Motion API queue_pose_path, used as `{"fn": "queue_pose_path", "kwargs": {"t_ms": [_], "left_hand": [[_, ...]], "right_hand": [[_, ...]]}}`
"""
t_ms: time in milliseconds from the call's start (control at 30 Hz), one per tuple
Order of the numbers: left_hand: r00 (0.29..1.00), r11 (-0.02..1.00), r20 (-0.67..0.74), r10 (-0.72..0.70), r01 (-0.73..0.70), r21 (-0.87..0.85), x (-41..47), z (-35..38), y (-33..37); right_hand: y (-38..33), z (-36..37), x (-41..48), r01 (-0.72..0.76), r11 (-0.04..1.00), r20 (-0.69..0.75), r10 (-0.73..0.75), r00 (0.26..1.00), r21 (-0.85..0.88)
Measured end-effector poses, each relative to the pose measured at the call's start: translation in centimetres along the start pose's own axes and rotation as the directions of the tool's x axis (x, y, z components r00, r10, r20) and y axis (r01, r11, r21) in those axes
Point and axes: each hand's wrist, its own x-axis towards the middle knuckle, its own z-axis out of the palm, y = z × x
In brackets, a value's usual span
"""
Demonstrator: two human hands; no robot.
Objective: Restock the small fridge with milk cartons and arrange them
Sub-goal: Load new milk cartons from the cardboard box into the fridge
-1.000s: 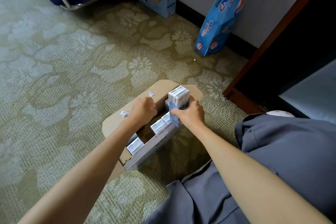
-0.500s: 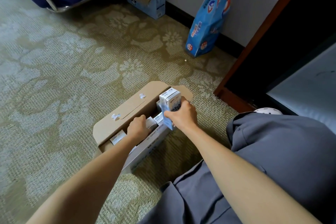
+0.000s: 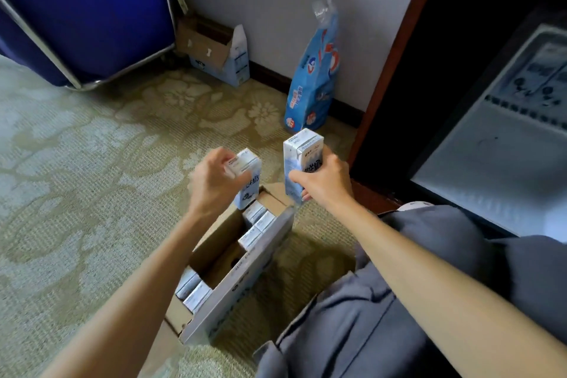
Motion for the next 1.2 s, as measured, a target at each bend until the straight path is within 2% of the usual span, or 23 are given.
{"fn": "queue_pose_path", "kwargs": {"t_ms": [67, 267, 400, 533, 733, 833, 967, 1067, 1200], "left_hand": [[0.998, 0.997, 0.008, 0.070, -0.069, -0.041, 1.1, 0.6, 3.4], [0.967, 0.961, 0.081, 0.243, -0.229, -0.156, 3.9, 5.2, 13.3], [0.927, 0.927, 0.163, 0.339, -0.299, -0.227, 4.3, 9.6, 19.4], [0.868, 0.896, 0.257, 0.425, -0.361, -0.259, 3.9, 14.8, 24.4], [0.790, 0.883, 0.396, 0.468, -0.405, -0.236, 3.8, 23.2, 29.3], [0.761, 0.881, 0.443, 0.474, -0.412, -0.234, 4.3, 27.0, 31.0], [0.736, 0.873, 0.470, 0.487, -0.432, -0.226, 5.1, 31.2, 33.1], [0.711, 0.857, 0.490, 0.504, -0.482, -0.181, 5.9, 33.6, 34.3], [0.712, 0.858, 0.489, 0.504, -0.479, -0.187, 6.9, 35.6, 35.3]], "right_hand": [[-0.6, -2.9, 0.7, 0.004, 0.999, -0.080, -0.001, 0.997, 0.036], [0.1, -12.6, 2.2, 0.080, 0.997, -0.290, -0.079, 0.954, -0.011], [2.8, -18.2, 3.4, 0.074, 0.994, -0.382, -0.036, 0.923, 0.085], [6.3, -23.5, 4.0, -0.013, 0.998, -0.495, 0.044, 0.868, 0.066], [12.1, -30.0, 5.9, -0.112, 0.993, -0.644, 0.110, 0.757, 0.038], [14.4, -32.3, 7.7, -0.111, 0.994, -0.695, 0.087, 0.714, 0.011], [16.1, -34.8, 11.1, -0.079, 0.995, -0.773, 0.099, 0.627, 0.063], [16.6, -36.5, 13.5, -0.064, 0.994, -0.797, 0.114, 0.594, 0.094], [17.3, -37.9, 16.0, -0.082, 0.988, -0.801, 0.154, 0.578, 0.131]]}}
